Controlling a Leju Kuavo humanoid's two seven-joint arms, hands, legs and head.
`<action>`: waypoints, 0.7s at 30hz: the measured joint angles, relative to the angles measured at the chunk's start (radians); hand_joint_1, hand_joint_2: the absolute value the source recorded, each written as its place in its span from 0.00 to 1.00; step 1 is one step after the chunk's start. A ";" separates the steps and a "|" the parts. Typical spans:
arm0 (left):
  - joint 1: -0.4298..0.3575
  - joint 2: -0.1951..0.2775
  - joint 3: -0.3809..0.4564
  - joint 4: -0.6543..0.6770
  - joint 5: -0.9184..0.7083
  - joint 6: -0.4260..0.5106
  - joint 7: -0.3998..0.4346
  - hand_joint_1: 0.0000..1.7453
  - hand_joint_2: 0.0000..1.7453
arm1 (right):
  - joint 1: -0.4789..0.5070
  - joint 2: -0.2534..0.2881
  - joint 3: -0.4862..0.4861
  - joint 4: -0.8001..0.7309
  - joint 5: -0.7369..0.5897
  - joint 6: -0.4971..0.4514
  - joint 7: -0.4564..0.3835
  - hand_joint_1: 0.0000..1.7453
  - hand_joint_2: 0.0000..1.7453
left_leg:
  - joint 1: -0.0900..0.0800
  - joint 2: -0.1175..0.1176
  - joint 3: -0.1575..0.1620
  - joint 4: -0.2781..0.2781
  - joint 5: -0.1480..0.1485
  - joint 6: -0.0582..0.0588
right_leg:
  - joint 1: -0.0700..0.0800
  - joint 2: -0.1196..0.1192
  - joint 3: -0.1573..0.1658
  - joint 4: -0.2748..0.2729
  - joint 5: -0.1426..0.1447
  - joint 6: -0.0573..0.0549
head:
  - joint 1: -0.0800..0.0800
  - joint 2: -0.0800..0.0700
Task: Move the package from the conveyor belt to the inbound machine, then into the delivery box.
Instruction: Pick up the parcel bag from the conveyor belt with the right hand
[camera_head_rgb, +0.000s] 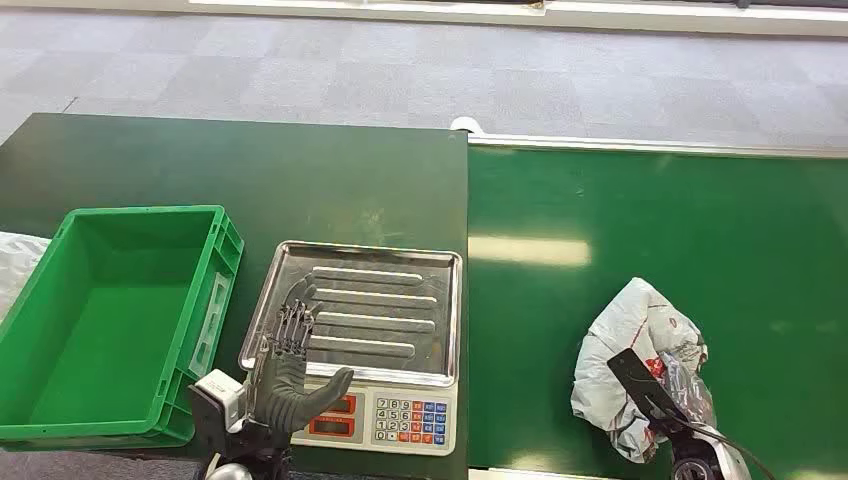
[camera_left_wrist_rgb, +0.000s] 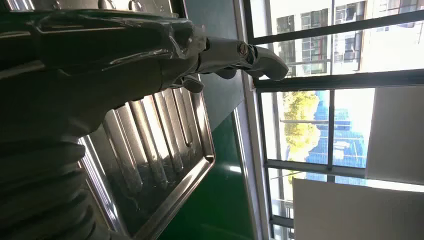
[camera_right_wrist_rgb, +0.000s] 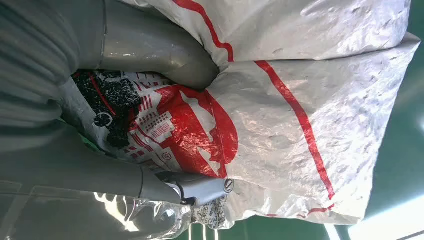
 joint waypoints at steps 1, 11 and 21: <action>0.001 0.000 0.001 0.000 0.000 -0.001 -0.001 0.00 1.00 | 0.008 0.001 0.000 -0.019 0.000 -0.003 0.000 1.00 1.00 | 0.000 0.000 0.000 0.000 0.000 0.000 | 0.000 0.000 0.000 0.000 0.000 0.000 | 0.000 0.000; 0.005 0.000 0.015 -0.001 -0.006 -0.016 -0.013 0.00 1.00 | 0.113 0.026 -0.013 -0.319 -0.051 -0.109 -0.016 1.00 1.00 | 0.000 0.001 -0.002 0.000 0.000 0.000 | 0.000 0.000 -0.002 0.000 0.000 0.000 | 0.000 0.000; -0.003 -0.014 0.026 -0.003 -0.018 -0.031 -0.012 0.00 1.00 | 0.156 0.059 -0.042 -0.496 -0.224 -0.261 -0.099 1.00 1.00 | 0.000 0.001 -0.002 0.000 0.000 0.000 | 0.000 0.000 -0.003 0.000 0.000 0.000 | 0.000 0.000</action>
